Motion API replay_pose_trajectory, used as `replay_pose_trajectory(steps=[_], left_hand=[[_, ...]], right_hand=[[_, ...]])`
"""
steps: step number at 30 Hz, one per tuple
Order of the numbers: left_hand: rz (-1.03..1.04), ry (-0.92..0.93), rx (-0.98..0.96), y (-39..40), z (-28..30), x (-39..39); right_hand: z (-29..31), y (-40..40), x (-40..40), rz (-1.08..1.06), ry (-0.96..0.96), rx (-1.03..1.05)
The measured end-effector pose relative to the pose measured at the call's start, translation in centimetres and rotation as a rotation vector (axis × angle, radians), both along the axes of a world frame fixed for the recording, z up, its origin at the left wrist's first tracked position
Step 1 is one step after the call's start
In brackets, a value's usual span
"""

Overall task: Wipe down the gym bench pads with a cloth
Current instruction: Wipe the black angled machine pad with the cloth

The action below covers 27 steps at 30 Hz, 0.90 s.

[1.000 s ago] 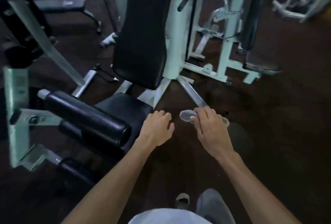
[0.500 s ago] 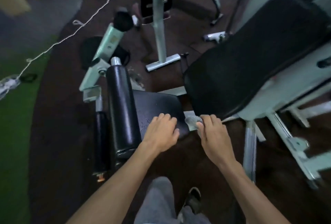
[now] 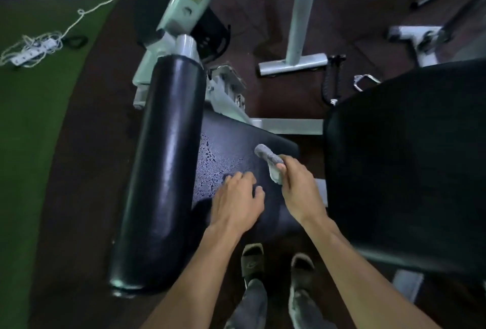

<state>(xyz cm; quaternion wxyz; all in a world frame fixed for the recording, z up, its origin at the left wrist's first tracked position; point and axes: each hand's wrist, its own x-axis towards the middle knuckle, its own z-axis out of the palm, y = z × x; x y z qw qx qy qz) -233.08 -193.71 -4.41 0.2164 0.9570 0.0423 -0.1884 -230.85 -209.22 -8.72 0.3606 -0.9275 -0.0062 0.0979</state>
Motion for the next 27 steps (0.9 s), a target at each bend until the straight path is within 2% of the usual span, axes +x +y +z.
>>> replay_pose_trajectory(steps=[3, 7, 8, 11, 12, 14, 18, 21, 24, 27], left_hand=[[0.177, -0.070, -0.025, 0.6, -4.2, 1.9], [0.406, -0.273, -0.015, 2.0, -9.2, 3.2], [0.431, -0.300, -0.011, 2.4, -10.5, 3.2], [0.404, -0.358, -0.021, 2.8, -13.8, 2.6], [0.372, -0.389, -0.008, 2.7, -14.7, 2.4], [0.298, -0.428, 0.031, 2.2, -16.1, 2.3], [0.289, -0.461, 0.081, 1.6, -18.2, 2.8], [0.365, -0.554, 0.074, 2.2, -19.3, 3.0], [0.353, -0.673, 0.025, 3.3, -20.0, 3.7], [0.336, -0.764, 0.003, 4.2, -20.0, 5.5]], right_hand=[[-5.3, 1.9, 3.6, 0.049, -0.057, 0.002], [-12.6, 4.5, 4.1, 0.329, -0.079, -0.079], [-13.7, 4.4, 3.6, 0.326, -0.083, -0.063], [-15.3, 3.5, 3.1, 0.096, -0.185, 0.103], [-15.4, 3.3, 3.4, 0.086, -0.221, 0.110], [-16.4, 3.3, 4.7, 0.182, -0.246, 0.034], [-20.2, 4.3, 7.0, 0.359, -0.100, -0.142], [-21.7, 6.4, 8.1, 0.304, -0.074, -0.152], [-21.6, 8.7, 9.5, 0.224, -0.124, -0.156], [-21.2, 10.0, 10.9, 0.288, -0.160, -0.161]])
